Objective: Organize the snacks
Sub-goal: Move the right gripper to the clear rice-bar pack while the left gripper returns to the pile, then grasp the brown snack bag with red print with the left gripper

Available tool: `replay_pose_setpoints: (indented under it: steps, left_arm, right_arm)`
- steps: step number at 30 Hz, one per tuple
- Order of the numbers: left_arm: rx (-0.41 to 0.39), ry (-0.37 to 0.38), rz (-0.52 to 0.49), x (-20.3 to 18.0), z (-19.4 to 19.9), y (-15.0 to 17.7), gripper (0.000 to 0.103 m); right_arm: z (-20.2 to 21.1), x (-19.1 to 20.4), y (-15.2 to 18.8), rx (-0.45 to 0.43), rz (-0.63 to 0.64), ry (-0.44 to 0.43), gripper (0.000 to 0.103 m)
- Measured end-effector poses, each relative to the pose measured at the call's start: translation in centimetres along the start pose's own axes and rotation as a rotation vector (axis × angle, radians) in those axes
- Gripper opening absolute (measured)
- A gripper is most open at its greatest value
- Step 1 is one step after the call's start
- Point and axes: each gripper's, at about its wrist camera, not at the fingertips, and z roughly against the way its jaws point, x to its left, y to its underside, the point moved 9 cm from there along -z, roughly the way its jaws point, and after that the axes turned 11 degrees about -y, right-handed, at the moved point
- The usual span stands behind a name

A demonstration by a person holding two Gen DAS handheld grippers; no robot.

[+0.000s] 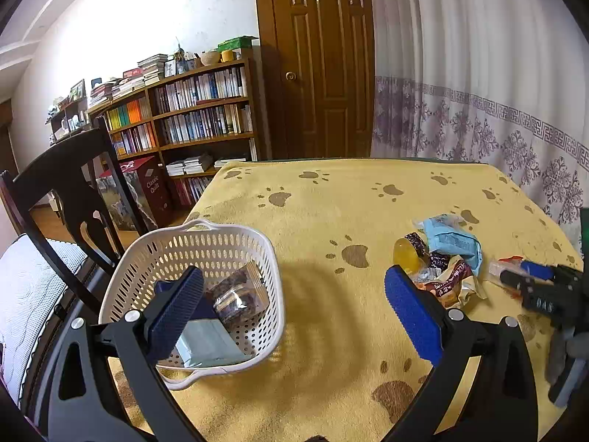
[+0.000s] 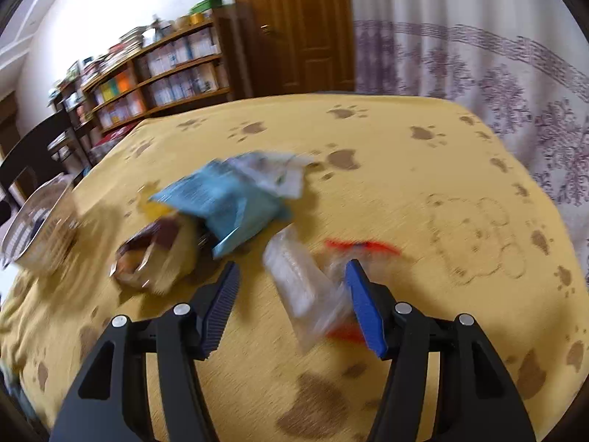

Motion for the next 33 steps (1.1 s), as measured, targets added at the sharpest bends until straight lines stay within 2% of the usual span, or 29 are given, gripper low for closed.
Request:
replay_pose_setpoints:
  steps: [5,8,14,17,24,29,33]
  left_arm:
    - [0.007,0.002,-0.008,-0.3,-0.1,0.3,0.100]
    - [0.011,0.006,-0.020,-0.6,-0.1,0.6,0.100]
    - [0.021,0.018,-0.050,-1.7,-0.3,1.2,0.100]
    - [0.040,0.033,-0.052,-2.2,-0.7,1.6,0.100]
    - [0.122,0.130,-0.044,-5.4,-2.3,2.9,0.100]
    - [0.188,0.206,-0.056,-9.2,-3.5,3.6,0.100]
    - [0.241,0.270,-0.015,-11.9,-4.4,3.7,0.100]
  right_arm:
    - [0.3,3.2,2.7,0.049,0.085,-0.065,0.060]
    - [0.2,3.7,3.7,0.069,0.109,-0.036,0.057]
    - [-0.5,3.0,3.1,0.079,0.060,-0.028,0.047]
    - [-1.5,2.9,3.6,0.123,0.065,-0.008,0.045]
    - [-1.4,2.8,3.7,0.124,0.064,0.005,0.044]
    - [-1.0,2.5,3.9,0.115,0.043,-0.001,0.043]
    - [-0.9,2.3,3.9,0.111,0.030,-0.012,0.043]
